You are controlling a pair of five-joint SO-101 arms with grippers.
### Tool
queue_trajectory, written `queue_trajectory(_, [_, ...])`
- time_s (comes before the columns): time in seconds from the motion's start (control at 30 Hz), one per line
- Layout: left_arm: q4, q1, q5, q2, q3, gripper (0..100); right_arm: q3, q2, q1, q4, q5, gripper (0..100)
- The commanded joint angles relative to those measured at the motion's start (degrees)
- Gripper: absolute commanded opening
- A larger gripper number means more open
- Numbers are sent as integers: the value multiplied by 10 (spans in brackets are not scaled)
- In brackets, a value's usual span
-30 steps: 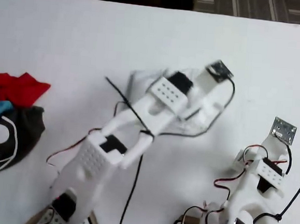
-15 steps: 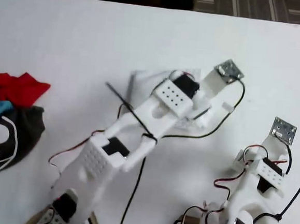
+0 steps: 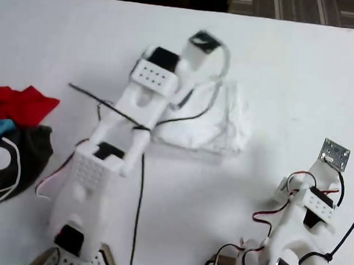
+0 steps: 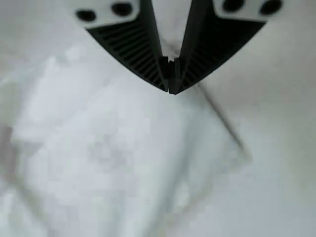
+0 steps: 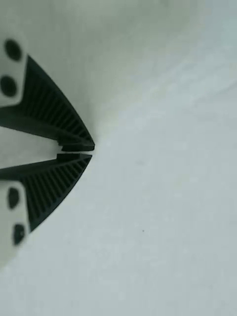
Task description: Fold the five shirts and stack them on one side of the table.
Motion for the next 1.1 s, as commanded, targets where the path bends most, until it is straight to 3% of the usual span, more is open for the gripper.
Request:
queue_trajectory(0.0, [-30, -11, 4, -8, 79, 31, -6, -16, 0, -8, -1, 20])
queue_trajectory(0.27, [-76, 15, 4, -15, 173, 31, -6, -16, 0, -8, -1, 20])
queue_trajectory(0.43, [-38, 9, 4, -29, 110, 31, -16, -17, 0, -2, 1, 22])
queue_trajectory(0.53, [0, 7, 4, -40, 44, 31, -75, -17, -16, 73, 1, 20])
queue_trajectory(0.63, [31, -4, 4, -43, -25, 31, -180, -11, -69, 196, -4, 20])
queue_trajectory(0.77, [9, -51, 11, -37, -49, 31, -290, -11, -183, 298, -5, 20])
queue_trajectory(0.9, [-39, -98, 47, 19, -55, 31, -331, -10, -306, 312, -5, 20])
queue_trajectory(1.07, [-68, -101, 55, 73, -55, 31, -331, -9, -424, 269, -5, 20])
